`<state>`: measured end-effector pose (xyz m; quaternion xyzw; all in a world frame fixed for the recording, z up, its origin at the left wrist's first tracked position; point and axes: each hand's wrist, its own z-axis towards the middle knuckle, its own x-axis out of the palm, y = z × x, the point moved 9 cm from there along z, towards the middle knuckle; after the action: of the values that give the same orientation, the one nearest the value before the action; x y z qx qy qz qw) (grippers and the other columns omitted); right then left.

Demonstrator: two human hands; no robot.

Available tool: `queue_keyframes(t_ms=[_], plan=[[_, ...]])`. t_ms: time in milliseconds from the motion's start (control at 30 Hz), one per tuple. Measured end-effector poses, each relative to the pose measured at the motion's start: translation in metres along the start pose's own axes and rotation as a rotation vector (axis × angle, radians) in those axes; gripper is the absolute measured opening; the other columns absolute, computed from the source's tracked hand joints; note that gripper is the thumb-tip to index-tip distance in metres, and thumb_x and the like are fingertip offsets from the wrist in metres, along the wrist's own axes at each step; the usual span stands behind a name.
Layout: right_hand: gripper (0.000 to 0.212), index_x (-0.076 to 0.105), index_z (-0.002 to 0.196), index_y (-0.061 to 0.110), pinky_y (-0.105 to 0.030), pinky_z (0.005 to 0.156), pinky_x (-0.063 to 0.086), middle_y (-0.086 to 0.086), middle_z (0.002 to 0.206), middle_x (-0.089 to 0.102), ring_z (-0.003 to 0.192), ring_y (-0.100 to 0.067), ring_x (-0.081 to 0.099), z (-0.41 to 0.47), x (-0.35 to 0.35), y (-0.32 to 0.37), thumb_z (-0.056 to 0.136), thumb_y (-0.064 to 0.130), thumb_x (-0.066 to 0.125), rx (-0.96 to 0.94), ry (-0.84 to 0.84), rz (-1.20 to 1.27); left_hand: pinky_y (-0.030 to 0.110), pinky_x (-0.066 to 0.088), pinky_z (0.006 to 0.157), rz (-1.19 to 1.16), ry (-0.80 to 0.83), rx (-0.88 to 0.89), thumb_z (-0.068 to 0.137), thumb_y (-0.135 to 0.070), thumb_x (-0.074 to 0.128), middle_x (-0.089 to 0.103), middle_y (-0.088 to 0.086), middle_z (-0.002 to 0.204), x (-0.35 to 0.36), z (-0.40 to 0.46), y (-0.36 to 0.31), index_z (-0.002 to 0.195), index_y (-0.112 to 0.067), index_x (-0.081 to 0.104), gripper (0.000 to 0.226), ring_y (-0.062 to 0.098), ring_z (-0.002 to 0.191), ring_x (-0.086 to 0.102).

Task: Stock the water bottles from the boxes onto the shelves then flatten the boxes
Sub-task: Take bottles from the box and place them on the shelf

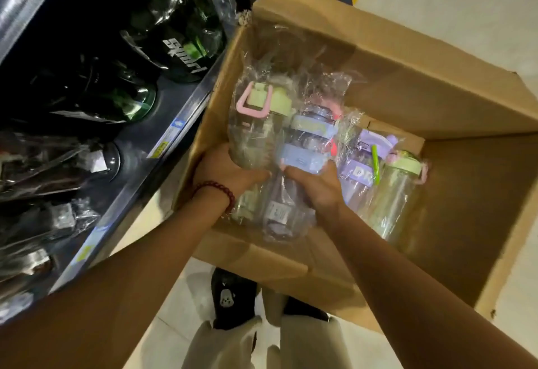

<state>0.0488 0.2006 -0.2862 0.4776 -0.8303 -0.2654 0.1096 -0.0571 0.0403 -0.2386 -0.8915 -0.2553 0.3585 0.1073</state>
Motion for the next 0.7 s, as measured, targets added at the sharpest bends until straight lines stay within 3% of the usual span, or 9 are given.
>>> queue_keyframes(t_ms=[100,200,267,333,400,500,600,700], plan=[[0.064,0.045,0.118,0.013,-0.017,0.05,0.046,-0.003,0.101,0.064,0.086,-0.018,0.066,-0.002,-0.01,-0.001,0.069,0.025,0.084,0.023,0.018,-0.018,0.021,0.043,0.063,-0.156,0.117,-0.057,0.06,-0.027,0.086,0.056,-0.006,0.1,0.015,0.002,0.006,0.114,-0.021,0.043,0.069,0.007,0.081,0.055],[0.055,0.041,0.112,0.019,-0.015,0.046,0.043,0.003,0.091,0.058,0.071,-0.008,0.059,-0.017,-0.022,0.005,0.074,0.026,0.08,0.035,0.052,-0.016,0.02,0.037,0.058,-0.211,0.149,-0.102,0.065,-0.022,0.083,0.047,-0.009,0.091,0.023,-0.009,0.004,0.113,-0.021,0.035,0.068,0.004,0.075,0.047],[0.046,0.044,0.103,0.02,-0.017,0.044,0.044,-0.003,0.091,0.062,0.063,-0.007,0.059,-0.031,-0.03,0.011,0.075,0.025,0.08,0.027,0.051,-0.001,0.026,0.041,0.069,-0.23,0.158,-0.105,0.066,-0.021,0.082,0.047,-0.004,0.103,0.023,-0.02,0.0,0.115,-0.02,0.033,0.069,0.013,0.087,0.05],[0.035,0.049,0.102,0.017,-0.019,0.049,0.05,-0.005,0.09,0.066,0.063,-0.008,0.067,-0.049,-0.037,0.021,0.08,0.009,0.074,0.011,0.06,0.081,0.03,0.044,0.081,-0.215,0.185,-0.068,0.065,-0.023,0.082,0.046,0.002,0.12,0.018,-0.034,-0.01,0.127,-0.017,0.034,0.079,0.021,0.106,0.05],[0.049,0.047,0.119,0.012,-0.027,0.06,0.055,-0.009,0.1,0.069,0.076,-0.015,0.071,-0.068,-0.044,0.031,0.078,0.004,0.074,0.002,0.075,0.118,0.033,0.046,0.09,-0.232,0.223,-0.04,0.065,-0.024,0.083,0.045,0.001,0.125,0.008,-0.05,-0.021,0.138,-0.017,0.029,0.091,0.022,0.115,0.049],[0.055,0.049,0.123,0.013,-0.039,0.073,0.058,-0.008,0.102,0.07,0.087,-0.023,0.07,-0.102,-0.052,0.057,0.075,0.004,0.076,-0.063,0.068,0.083,0.033,0.045,0.093,-0.293,0.216,-0.015,0.067,-0.023,0.083,0.044,0.005,0.135,-0.021,-0.08,-0.04,0.143,-0.018,0.027,0.094,0.02,0.117,0.047],[0.053,0.054,0.121,0.011,-0.05,0.085,0.055,-0.013,0.105,0.07,0.095,-0.032,0.068,-0.139,-0.055,0.09,0.074,-0.002,0.075,-0.137,0.063,0.061,0.029,0.044,0.086,-0.365,0.19,-0.003,0.068,-0.021,0.082,0.042,0.002,0.137,-0.06,-0.115,-0.058,0.141,-0.02,0.031,0.088,0.016,0.115,0.046],[0.056,0.051,0.123,0.012,-0.048,0.082,0.057,-0.014,0.107,0.069,0.094,-0.032,0.068,-0.184,-0.051,0.121,0.074,-0.001,0.075,-0.152,0.067,0.104,0.024,0.048,0.072,-0.424,0.166,0.016,0.067,-0.017,0.083,0.049,0.003,0.125,-0.102,-0.152,-0.068,0.131,-0.018,0.039,0.078,0.018,0.105,0.052]])
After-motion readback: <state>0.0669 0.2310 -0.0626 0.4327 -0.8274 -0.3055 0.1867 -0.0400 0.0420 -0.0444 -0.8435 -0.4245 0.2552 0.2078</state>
